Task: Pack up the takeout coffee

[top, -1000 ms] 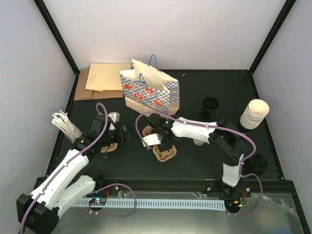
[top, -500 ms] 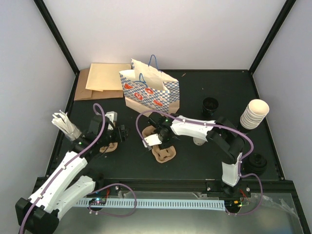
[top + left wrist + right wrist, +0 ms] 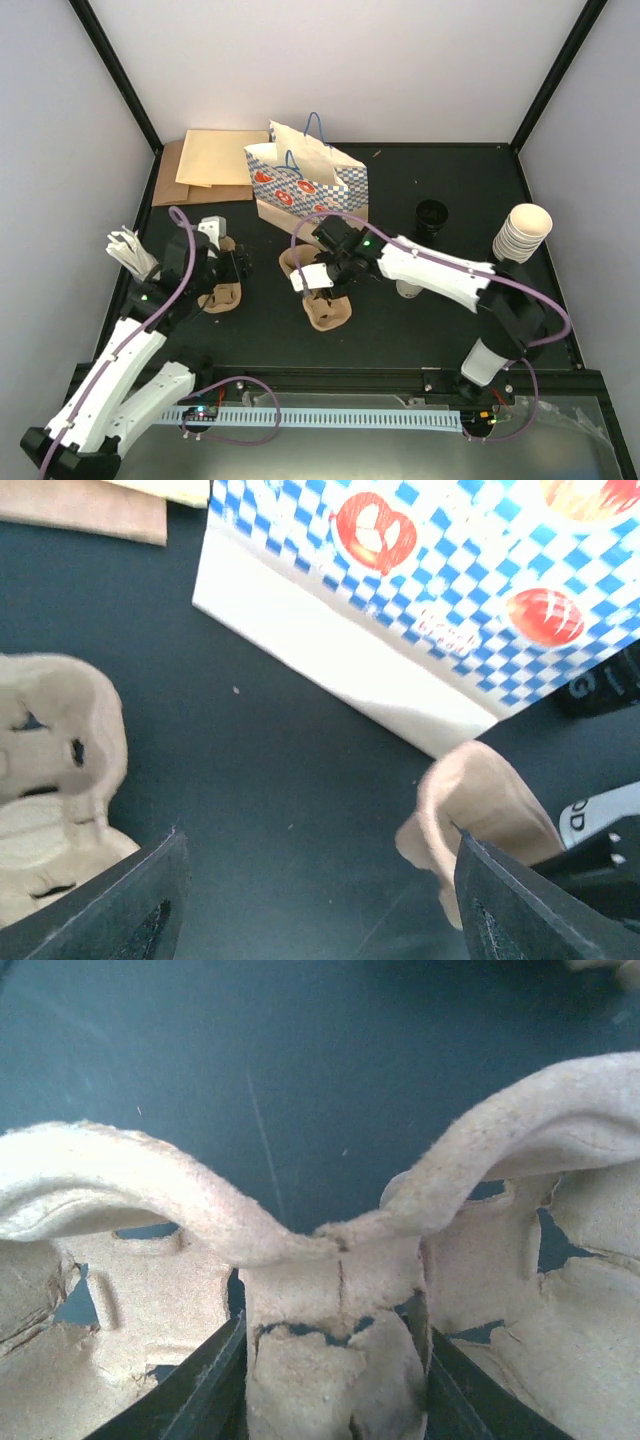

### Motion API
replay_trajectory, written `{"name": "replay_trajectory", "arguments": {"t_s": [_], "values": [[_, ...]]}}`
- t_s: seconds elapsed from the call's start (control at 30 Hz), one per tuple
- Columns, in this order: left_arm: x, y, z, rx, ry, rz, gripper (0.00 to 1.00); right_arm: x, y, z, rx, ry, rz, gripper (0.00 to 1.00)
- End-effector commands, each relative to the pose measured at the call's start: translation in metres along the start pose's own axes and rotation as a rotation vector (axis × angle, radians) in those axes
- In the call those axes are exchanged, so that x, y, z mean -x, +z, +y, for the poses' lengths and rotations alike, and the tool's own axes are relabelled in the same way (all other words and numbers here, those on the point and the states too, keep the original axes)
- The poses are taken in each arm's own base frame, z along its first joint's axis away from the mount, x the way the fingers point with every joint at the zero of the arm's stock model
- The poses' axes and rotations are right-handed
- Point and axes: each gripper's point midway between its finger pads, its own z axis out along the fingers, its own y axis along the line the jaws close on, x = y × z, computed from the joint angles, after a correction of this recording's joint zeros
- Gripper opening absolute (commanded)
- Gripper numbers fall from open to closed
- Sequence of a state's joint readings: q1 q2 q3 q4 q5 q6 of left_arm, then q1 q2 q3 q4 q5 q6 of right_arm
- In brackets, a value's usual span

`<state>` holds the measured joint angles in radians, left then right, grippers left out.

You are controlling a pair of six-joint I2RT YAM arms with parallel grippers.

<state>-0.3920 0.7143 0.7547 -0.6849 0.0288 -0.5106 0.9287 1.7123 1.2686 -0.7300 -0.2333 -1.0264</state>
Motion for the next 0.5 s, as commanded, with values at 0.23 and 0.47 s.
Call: {"name": "replay_trajectory", "arguments": {"t_s": [0.23,0.47], "values": [[0.053,-0.056,-0.021,-0.029,0.052,-0.165,0.75,0.061,-0.097,-0.002,-0.214,0.068,-0.367,0.4],[0.073,-0.039,-0.068,-0.234,0.038,-0.148,0.75,0.057,-0.16,-0.023,-0.53,0.247,-0.49,0.43]]}}
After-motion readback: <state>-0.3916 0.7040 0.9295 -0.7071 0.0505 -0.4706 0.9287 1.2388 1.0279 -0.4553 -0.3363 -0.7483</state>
